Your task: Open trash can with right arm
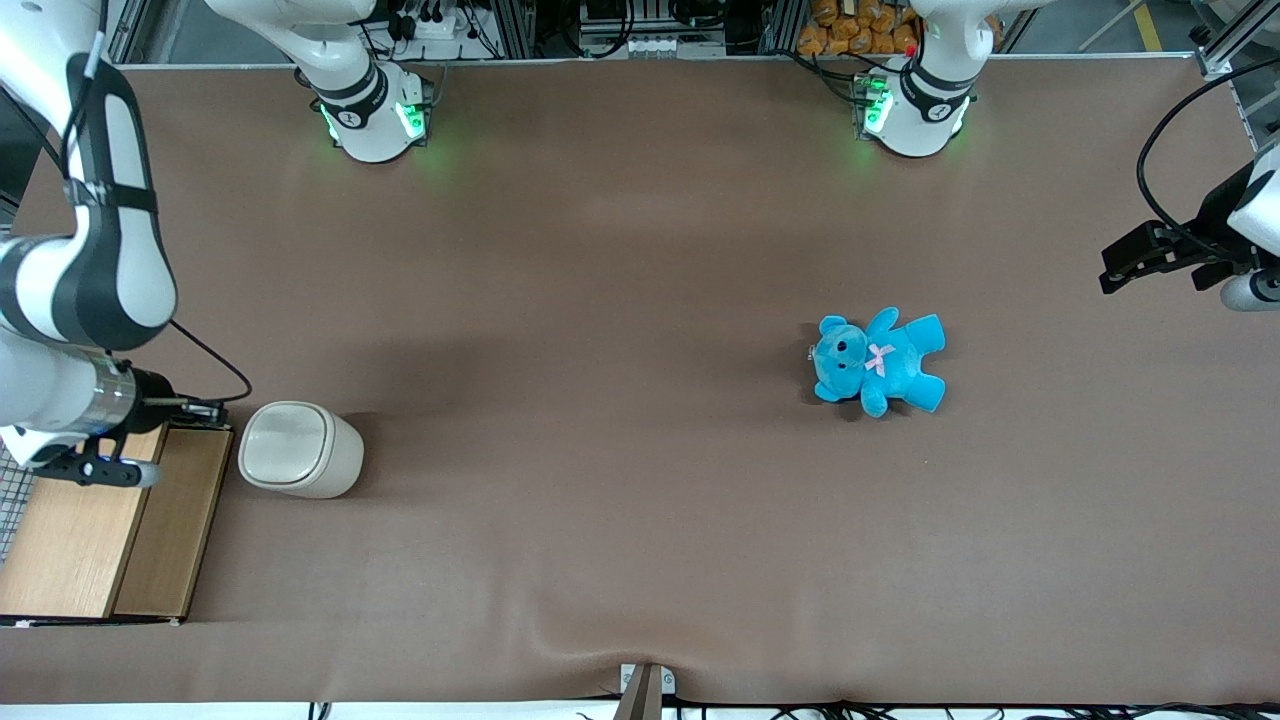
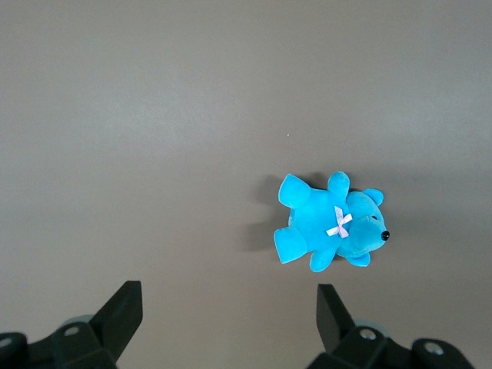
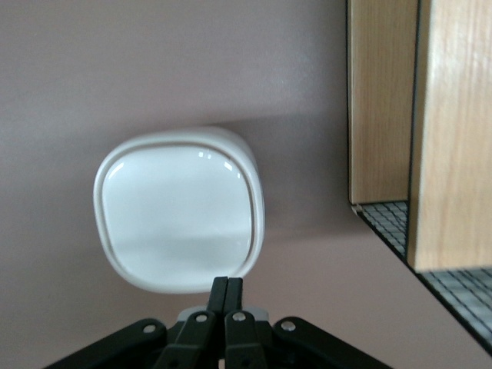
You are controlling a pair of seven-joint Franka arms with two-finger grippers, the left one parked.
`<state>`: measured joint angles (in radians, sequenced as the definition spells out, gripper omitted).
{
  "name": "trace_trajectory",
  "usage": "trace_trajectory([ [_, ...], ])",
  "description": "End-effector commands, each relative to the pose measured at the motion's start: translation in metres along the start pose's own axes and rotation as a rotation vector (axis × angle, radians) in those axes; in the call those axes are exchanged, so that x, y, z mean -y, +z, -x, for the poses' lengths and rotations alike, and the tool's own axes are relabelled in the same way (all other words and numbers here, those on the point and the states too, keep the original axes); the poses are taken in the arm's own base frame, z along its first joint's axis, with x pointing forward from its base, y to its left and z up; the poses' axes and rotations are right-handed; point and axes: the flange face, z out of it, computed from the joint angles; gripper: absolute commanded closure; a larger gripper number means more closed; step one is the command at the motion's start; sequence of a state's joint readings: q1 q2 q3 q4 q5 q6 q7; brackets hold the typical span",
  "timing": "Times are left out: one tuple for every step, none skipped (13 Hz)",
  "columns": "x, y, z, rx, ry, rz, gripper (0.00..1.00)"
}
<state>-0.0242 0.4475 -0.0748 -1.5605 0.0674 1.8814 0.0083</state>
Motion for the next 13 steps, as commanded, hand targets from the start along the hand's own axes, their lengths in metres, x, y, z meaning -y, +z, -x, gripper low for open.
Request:
trace_trajectory([
  [0.001, 0.02, -0.018, -0.033, 0.0, -0.007, 1.0],
  [0.001, 0.026, -0.021, -0.035, -0.003, 0.0, 1.0],
  [0.004, 0.033, -0.023, -0.03, -0.007, 0.0, 1.0],
  [0.005, 0.038, -0.025, -0.035, -0.008, 0.0, 1.0],
  [0.006, 0.042, -0.026, -0.033, -0.008, -0.001, 1.0],
  [0.011, 0.044, -0.025, -0.028, -0.015, 0.0, 1.0],
  [0.012, 0.046, -0.024, -0.021, -0.017, 0.002, 1.0],
  [0.012, 0.049, -0.024, -0.012, -0.017, 0.003, 1.0],
  [0.012, 0.049, -0.023, -0.007, -0.017, 0.003, 1.0],
  [0.012, 0.05, -0.023, -0.004, -0.017, 0.003, 1.0],
  [0.012, 0.051, -0.022, -0.001, -0.02, 0.006, 1.0],
  [0.011, 0.052, -0.022, -0.001, -0.022, 0.007, 1.0],
  [0.009, 0.057, -0.023, 0.001, -0.03, 0.008, 1.0],
])
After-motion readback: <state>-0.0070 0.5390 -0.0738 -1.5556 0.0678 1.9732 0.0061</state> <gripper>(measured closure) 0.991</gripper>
